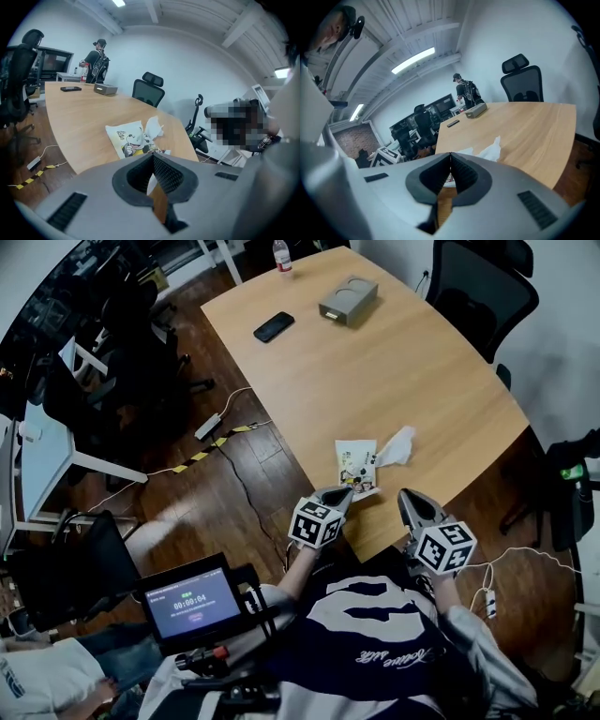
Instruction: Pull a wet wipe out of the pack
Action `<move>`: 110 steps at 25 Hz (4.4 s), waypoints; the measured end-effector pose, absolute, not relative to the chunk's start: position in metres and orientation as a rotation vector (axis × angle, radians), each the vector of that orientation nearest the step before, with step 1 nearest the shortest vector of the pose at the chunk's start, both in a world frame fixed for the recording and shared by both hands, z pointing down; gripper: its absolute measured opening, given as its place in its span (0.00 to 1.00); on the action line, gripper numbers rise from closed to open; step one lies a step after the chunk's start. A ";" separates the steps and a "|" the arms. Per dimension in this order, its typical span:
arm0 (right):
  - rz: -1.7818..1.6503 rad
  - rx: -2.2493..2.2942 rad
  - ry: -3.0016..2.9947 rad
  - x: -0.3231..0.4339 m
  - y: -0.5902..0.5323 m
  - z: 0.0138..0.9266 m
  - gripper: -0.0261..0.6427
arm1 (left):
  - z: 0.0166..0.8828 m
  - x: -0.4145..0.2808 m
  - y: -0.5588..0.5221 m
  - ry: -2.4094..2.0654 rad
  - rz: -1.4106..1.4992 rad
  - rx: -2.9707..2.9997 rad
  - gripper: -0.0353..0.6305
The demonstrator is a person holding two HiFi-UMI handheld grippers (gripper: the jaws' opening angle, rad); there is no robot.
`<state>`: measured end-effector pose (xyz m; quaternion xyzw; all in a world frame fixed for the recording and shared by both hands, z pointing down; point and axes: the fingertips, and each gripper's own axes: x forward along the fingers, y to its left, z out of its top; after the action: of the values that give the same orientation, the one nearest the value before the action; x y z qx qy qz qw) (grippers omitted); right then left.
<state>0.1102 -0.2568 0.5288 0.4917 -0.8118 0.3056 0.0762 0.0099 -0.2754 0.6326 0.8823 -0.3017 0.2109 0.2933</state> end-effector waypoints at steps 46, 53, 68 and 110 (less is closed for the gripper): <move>0.896 0.855 -2.338 0.018 -0.325 0.616 0.06 | 0.666 0.016 -0.290 -0.802 0.613 2.193 0.06; 1.137 0.921 -2.465 0.019 -0.318 0.583 0.06 | 0.666 0.014 -0.292 -0.807 0.630 2.204 0.06; 0.970 1.218 -2.495 0.051 -0.277 0.528 0.06 | 0.607 -0.002 -0.271 -0.781 0.312 2.229 0.06; 1.008 1.624 -2.534 0.142 0.060 0.491 0.06 | 0.511 0.031 0.051 -0.811 0.084 2.335 0.06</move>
<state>0.1419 0.0604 0.4913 0.5116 -0.7983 0.3174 -0.0163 0.0313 0.0514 0.5109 0.8918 -0.3098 0.0321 0.3280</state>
